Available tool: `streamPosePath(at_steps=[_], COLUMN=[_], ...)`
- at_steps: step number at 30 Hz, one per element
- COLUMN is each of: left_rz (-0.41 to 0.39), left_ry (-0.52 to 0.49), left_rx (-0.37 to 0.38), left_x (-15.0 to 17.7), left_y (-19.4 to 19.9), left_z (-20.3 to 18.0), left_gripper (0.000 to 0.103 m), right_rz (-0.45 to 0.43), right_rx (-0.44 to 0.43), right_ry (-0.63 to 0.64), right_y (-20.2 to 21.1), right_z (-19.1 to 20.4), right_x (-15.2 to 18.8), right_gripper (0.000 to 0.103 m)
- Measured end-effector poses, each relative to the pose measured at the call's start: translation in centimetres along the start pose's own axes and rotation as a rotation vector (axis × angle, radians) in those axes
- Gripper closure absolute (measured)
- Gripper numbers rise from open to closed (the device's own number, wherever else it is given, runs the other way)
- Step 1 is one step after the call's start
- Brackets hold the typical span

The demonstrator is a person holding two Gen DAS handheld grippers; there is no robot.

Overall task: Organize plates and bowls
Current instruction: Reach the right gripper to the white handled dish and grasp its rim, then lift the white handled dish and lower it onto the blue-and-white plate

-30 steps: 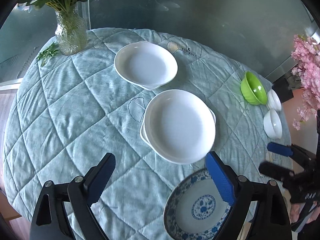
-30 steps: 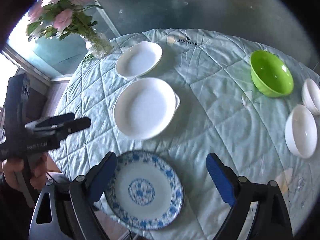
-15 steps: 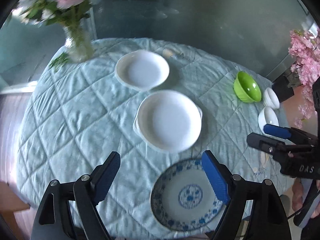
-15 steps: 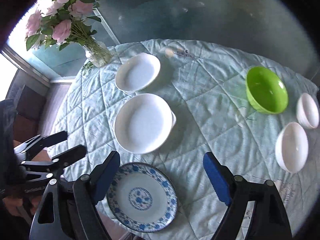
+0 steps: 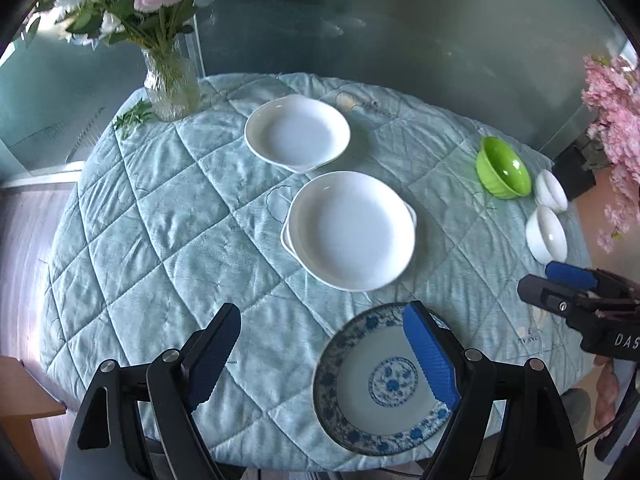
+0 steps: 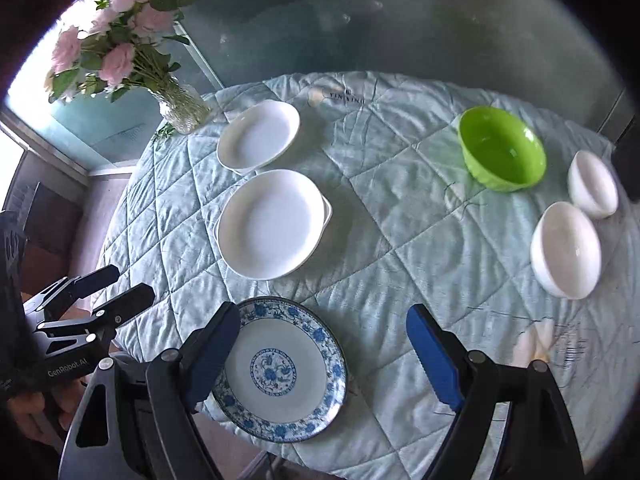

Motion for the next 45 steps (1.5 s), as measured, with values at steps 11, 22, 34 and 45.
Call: streamPosePath(at_steps=[11, 22, 34, 45], left_rz=[0.079, 0.175, 0.213, 0.177], left_ry=[0.011, -0.014, -0.045, -0.078], left_rx=[0.024, 0.075, 0.09, 0.059], left_x=[-6.6, -9.9, -9.2, -8.3], left_y=[-9.5, -16.2, -17.5, -16.1], left_z=[3.0, 3.4, 1.7, 1.5], left_gripper=[0.024, 0.061, 0.086, 0.094], right_rz=[0.116, 0.215, 0.225, 0.181], right_rx=[-0.037, -0.013, 0.079, 0.104], right_ry=[-0.015, -0.035, -0.029, -0.037], right_y=[-8.6, -14.9, -16.5, -14.8], right_z=[-0.3, -1.2, 0.1, 0.8], right_x=[-4.2, -7.1, -8.2, -8.8], right_gripper=[0.03, 0.052, 0.083, 0.086])
Point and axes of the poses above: each gripper's, at about its wrist camera, not at the fingertips, and y roughly against the way its jaws point, z to its left, x to its underside, the point moved 8 cm from there along -y, roughly the way its jaws point, and after that the axes turned 6 degrees about z, right-handed, at the moved point
